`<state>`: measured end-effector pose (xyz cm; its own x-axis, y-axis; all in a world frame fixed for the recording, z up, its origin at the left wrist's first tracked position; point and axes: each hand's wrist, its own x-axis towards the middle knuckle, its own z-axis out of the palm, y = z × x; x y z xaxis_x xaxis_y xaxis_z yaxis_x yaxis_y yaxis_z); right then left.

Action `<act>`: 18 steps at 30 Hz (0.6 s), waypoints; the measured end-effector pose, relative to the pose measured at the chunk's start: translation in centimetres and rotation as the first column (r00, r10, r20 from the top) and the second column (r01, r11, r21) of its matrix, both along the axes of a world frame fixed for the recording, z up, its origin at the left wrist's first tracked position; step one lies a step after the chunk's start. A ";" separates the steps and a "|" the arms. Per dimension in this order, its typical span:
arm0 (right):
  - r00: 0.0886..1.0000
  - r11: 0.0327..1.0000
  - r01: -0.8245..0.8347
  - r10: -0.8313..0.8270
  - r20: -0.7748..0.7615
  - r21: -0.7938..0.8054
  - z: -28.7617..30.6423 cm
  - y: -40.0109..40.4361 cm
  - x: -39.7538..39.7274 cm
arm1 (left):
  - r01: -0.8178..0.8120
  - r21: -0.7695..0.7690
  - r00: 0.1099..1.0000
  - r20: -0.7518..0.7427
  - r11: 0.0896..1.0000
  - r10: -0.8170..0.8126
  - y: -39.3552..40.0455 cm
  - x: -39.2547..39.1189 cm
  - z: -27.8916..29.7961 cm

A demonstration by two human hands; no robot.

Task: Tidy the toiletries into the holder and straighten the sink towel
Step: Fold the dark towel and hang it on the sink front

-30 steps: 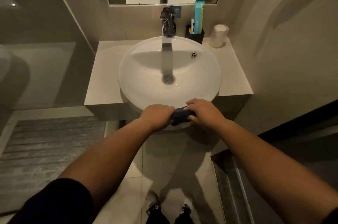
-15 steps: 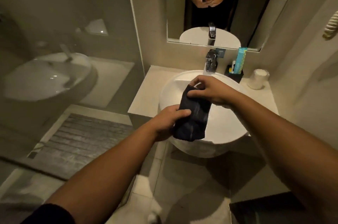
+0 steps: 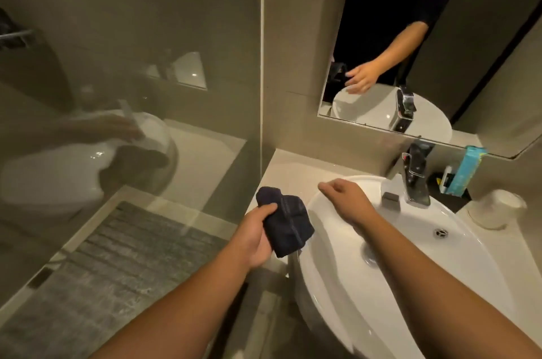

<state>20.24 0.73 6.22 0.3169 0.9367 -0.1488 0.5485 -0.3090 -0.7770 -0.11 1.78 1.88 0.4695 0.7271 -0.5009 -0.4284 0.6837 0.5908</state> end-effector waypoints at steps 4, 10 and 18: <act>0.970 0.978 0.168 -0.141 0.198 -0.128 -6.6 1.9 2.7 | -0.164 0.015 0.955 -0.249 0.986 0.163 7.8 0.4 -3.1; 0.713 0.968 0.046 0.142 0.687 -0.248 -11.9 3.7 4.5 | 0.047 0.390 0.775 -0.595 0.919 0.213 18.9 3.8 -4.7; 0.562 0.972 0.033 0.174 0.808 -0.232 -14.6 3.7 4.9 | 0.823 0.453 0.271 -0.843 0.343 0.465 28.0 9.0 -9.4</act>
<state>25.13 4.45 -8.37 0.3325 0.9422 -0.0418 0.9400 -0.3276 0.0949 8.91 29.74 -7.56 0.4747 0.8766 0.0787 0.7418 -0.4466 0.5003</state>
